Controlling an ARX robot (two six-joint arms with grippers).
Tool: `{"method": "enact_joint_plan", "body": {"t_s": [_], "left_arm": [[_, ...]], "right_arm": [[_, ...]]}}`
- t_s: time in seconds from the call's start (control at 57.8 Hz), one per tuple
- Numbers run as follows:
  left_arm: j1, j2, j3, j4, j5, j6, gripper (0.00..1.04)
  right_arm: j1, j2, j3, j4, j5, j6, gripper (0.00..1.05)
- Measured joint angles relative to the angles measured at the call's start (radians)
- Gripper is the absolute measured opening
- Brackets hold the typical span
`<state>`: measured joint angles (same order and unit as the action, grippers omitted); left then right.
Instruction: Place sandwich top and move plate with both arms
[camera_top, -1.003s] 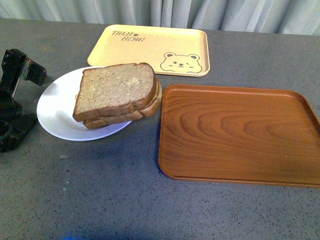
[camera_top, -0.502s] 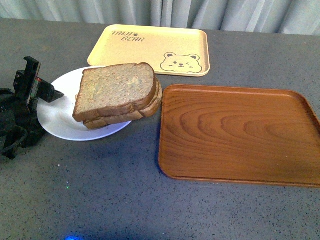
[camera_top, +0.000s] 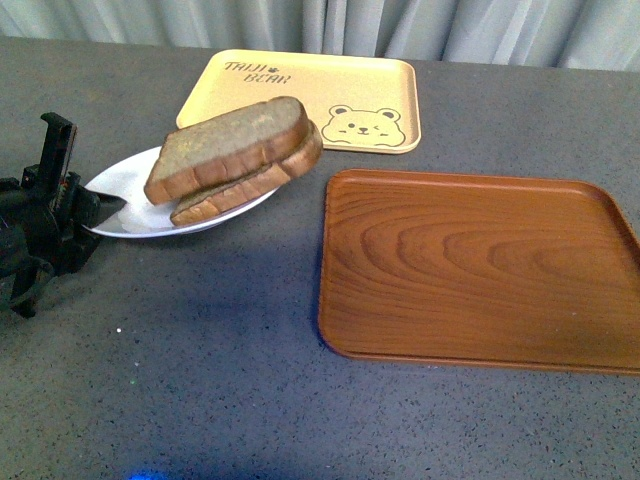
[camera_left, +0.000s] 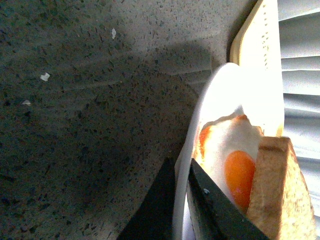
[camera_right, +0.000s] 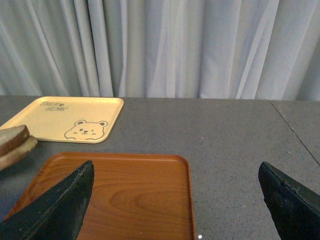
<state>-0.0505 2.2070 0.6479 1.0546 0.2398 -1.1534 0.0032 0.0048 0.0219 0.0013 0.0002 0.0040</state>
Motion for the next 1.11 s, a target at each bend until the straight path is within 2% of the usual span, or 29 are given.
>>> {"method": "enact_joint_plan", "body": {"t_s": [0.415, 0.761, 0.917, 1.107], "left_arm": [[-0.003, -0.021, -0.045, 0.050, 0.026, -0.001, 0.02], [-0.026, -0.207, -0.083, -0.029, 0.060, 0.050, 0.02], [-0.042, -0.243, -0.005, -0.115, 0.059, 0.084, 0.02], [-0.099, -0.187, 0.181, -0.217, 0.052, 0.121, 0.02]], "right_arm": [[0.000, 0.000, 0.000, 0.000, 0.000, 0.000, 0.96], [0.000, 0.000, 0.000, 0.000, 0.000, 0.000, 0.96], [0.000, 0.000, 0.000, 0.000, 0.000, 0.000, 0.96], [0.000, 0.000, 0.000, 0.000, 0.000, 0.000, 0.96]]}}
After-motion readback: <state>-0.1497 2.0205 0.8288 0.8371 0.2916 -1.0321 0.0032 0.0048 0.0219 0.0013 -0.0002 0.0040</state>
